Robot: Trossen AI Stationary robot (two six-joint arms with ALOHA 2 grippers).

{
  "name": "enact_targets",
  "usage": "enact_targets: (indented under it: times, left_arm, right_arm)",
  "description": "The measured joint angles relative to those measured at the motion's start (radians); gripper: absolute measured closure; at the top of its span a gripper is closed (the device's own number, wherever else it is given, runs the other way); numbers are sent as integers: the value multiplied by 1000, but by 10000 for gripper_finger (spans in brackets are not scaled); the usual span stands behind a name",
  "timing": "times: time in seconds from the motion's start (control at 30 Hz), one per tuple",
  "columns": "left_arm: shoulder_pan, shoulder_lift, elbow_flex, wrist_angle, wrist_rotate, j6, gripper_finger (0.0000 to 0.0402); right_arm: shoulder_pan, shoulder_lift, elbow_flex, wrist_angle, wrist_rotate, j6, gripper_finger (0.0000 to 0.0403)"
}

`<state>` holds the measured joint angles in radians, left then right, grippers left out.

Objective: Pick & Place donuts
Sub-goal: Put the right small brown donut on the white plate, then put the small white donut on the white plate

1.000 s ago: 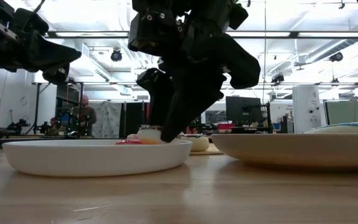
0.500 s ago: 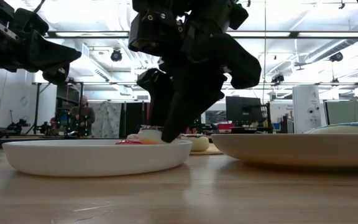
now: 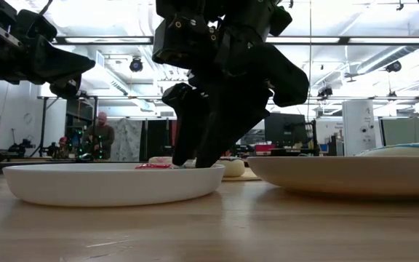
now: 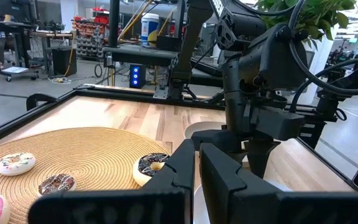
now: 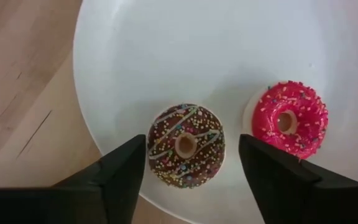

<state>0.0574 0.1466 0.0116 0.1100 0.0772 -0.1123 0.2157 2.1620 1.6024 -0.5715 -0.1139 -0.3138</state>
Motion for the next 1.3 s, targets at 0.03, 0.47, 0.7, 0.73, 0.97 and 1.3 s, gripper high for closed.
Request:
enact_targets:
  times: [0.03,0.47,0.7,0.73,0.97,1.3]
  left_arm:
    - [0,0,0,0,0,0,402]
    - [0,0,0,0,0,0,402]
    - [0,0,0,-1,0,0,402]
    - [0,0,0,0,0,0,402]
    - [0,0,0,0,0,0,402]
    - [0,0,0,-1,0,0,402]
  right_arm:
    - [0,0,0,0,0,0,146]
    - [0,-4,24,-63,1,0,126]
    - [-1,-29,68,-114,7,0,136]
    - [-1,-40,69,-114,8,0,137]
    - [-29,-112,59,-103,9,40,145]
    - [-125,-166,-18,-99,11,105,146]
